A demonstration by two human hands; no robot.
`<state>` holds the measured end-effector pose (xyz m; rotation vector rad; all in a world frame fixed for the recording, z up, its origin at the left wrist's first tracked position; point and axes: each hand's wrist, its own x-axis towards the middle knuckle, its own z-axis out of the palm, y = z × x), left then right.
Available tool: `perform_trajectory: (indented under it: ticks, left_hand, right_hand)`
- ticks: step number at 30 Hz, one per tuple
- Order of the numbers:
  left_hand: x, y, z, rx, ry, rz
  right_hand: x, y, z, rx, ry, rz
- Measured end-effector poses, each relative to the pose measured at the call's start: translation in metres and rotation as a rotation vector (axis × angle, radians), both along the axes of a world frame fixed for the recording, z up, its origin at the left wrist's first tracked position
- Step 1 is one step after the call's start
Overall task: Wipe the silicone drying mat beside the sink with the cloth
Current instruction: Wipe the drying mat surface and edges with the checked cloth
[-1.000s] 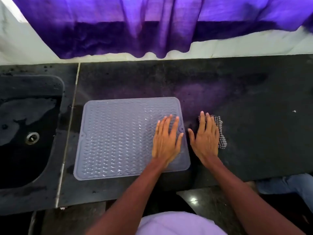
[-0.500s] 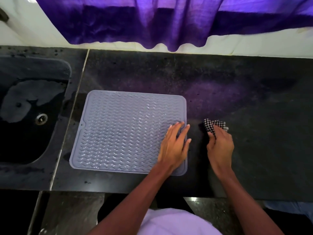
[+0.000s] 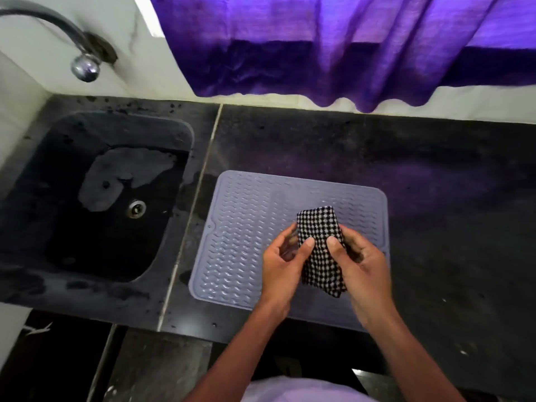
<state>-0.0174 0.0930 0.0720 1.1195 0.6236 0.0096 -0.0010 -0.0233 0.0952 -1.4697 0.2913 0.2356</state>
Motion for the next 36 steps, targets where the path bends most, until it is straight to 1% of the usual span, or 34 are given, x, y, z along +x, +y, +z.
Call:
perform_trajectory:
  ticks: [4, 6, 8, 9, 11, 12, 15, 16, 18, 20, 22, 24, 26, 29, 33, 36]
  left_hand:
    - [-0.004, 0.043, 0.003, 0.071, 0.044, 0.050]
    - [-0.004, 0.056, 0.001, 0.125, 0.066, 0.021]
    - [-0.003, 0.065, -0.003, 0.158, 0.048, -0.029]
    - [-0.001, 0.069, -0.005, 0.214, 0.021, -0.063]
    - [0.003, 0.078, -0.010, 0.407, -0.033, -0.132]
    - [0.005, 0.084, -0.015, 0.521, -0.058, -0.157]
    - [0.013, 0.109, -0.034, 0.861, -0.135, -0.193]
    - [0.015, 0.116, -0.038, 0.950, -0.142, -0.198]
    - [0.018, 0.132, -0.043, 1.093, -0.167, -0.175]
    - [0.022, 0.143, -0.048, 1.182, -0.177, -0.165]
    - [0.024, 0.152, -0.055, 1.238, -0.176, -0.205]
    - [0.024, 0.158, -0.063, 1.275, -0.168, -0.261]
    - [0.022, 0.163, -0.069, 1.306, -0.171, -0.299]
    - [0.020, 0.165, -0.077, 1.297, -0.152, -0.346]
    - [0.019, 0.165, -0.074, 1.279, -0.143, -0.358]
    - [0.019, 0.165, -0.072, 1.243, -0.095, -0.349]
  right_hand:
    - [-0.008, 0.042, 0.002, 0.023, 0.031, 0.119]
    - [-0.010, 0.052, -0.002, -0.020, 0.056, 0.153]
    - [-0.007, 0.054, -0.007, -0.087, 0.084, 0.130]
    - [-0.001, 0.052, -0.007, -0.111, 0.089, 0.099]
    - [0.013, 0.043, -0.003, -0.187, 0.075, 0.027]
    - [0.022, 0.035, -0.001, -0.290, 0.037, -0.008]
    - [0.055, 0.003, 0.000, -0.737, -0.135, -0.088]
    - [0.065, -0.008, -0.002, -0.821, -0.179, -0.108]
    - [0.084, -0.023, -0.011, -0.963, -0.253, -0.100]
    - [0.100, -0.035, -0.025, -1.181, -0.271, -0.016]
    - [0.109, -0.038, -0.039, -1.301, -0.293, 0.092]
    - [0.109, -0.037, -0.049, -1.360, -0.343, 0.185]
    - [0.103, -0.035, -0.059, -1.401, -0.389, 0.226]
    - [0.097, -0.032, -0.068, -1.422, -0.423, 0.247]
    - [0.095, -0.028, -0.069, -1.407, -0.370, 0.285]
    - [0.097, -0.026, -0.065, -1.377, -0.365, 0.275]
